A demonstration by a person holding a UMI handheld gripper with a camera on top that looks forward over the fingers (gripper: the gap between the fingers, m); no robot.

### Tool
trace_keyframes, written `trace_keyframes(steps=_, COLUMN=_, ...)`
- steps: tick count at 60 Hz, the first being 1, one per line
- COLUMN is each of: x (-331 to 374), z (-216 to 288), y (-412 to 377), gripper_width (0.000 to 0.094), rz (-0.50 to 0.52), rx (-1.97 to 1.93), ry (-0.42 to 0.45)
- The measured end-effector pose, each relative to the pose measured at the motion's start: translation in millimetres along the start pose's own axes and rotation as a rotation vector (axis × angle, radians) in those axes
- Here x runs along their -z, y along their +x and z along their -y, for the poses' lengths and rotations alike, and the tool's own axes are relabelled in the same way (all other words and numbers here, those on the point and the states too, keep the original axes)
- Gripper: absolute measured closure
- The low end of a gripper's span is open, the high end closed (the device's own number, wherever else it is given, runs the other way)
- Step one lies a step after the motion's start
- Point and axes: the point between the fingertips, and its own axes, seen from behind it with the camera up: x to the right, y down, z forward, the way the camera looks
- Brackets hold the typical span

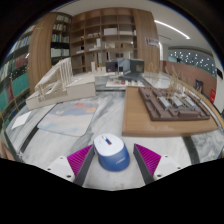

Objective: Arrange mouse

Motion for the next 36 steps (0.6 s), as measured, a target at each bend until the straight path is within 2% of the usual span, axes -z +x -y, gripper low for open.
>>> trace_keyframes(steps=3, x=-7.9, z=7.6, y=4.9, gripper_width=0.0095, rz=-0.005, rx=0.009, ry=0.011)
trace_keyframes(steps=7, x=-19.3, z=2.9, y=5.1, gripper_width=0.0128, rz=0.001, rx=-0.020, ry=-0.037)
trace_keyframes(steps=8, x=-21.4, z=4.1, y=5.8, gripper_width=0.0037, rz=-0.002, rx=-0.018, ry=-0.036)
trace_keyframes(steps=10, x=-26.4, z=7.1, y=7.7, gripper_width=0.0189, rz=-0.013, rx=-0.003, ry=-0.028)
trace_keyframes(steps=12, x=-27.7, z=6.3, y=2.5, gripper_width=0.0265, rz=-0.004, rx=0.008, ry=-0.033)
trace_keyframes(steps=13, x=-27.9, z=4.9, y=2.7, gripper_width=0.0340, rz=-0.010, rx=0.016, ry=-0.039)
trace_keyframes(steps=27, x=-28.3, z=8.9, y=-0.4, gripper_width=0.0500, rz=-0.153, rx=-0.088, ry=-0.050)
trace_keyframes(steps=36, x=-13.5, z=105.8, y=-60.3, gripper_width=0.0531, rz=-0.159, rx=-0.163, ry=0.142)
